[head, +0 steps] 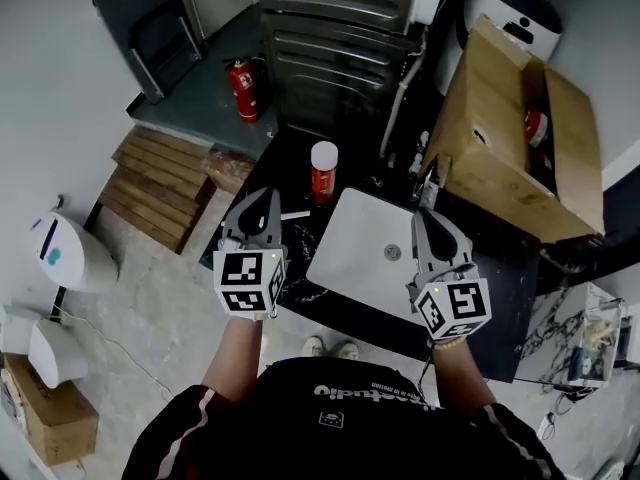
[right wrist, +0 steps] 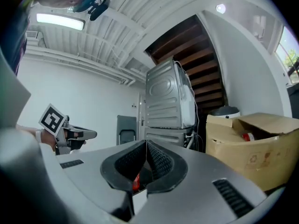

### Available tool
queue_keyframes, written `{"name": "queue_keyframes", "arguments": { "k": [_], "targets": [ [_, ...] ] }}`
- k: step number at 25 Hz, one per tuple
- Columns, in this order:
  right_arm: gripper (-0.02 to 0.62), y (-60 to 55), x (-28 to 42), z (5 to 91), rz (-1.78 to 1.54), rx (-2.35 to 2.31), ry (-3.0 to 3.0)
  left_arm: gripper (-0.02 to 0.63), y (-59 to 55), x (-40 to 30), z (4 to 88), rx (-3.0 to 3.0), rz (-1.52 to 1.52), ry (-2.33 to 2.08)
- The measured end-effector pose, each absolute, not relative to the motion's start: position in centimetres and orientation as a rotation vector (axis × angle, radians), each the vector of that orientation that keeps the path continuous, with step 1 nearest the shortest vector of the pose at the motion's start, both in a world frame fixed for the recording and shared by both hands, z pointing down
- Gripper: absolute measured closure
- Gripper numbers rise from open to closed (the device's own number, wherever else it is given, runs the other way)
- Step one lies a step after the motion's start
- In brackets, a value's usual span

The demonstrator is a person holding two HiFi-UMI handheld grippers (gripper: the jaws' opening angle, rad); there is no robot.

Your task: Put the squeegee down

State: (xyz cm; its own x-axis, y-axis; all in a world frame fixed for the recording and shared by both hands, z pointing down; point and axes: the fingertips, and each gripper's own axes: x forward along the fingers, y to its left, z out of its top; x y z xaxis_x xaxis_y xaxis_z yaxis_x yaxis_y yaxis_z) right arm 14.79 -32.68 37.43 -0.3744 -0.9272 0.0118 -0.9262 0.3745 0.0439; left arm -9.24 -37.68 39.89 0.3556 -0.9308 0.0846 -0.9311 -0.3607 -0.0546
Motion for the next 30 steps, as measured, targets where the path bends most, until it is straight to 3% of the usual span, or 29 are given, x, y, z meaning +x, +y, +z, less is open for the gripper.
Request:
{"name": "queue_keyframes", "arguments": {
  "k": [8,30],
  "targets": [
    [0.555,-30.0,15.8,34.7,-0.051,1.771,-2.601,0.594,-34.3,-5.8,33.4,2.715,-0.036,-1.746],
    [0.557,-28.5,16.2,34.3,-0.099,1.809,-2.561,0.594,-32.2,-5.0,33.0,2.695,-0.101,-1.69]
  ]
}}
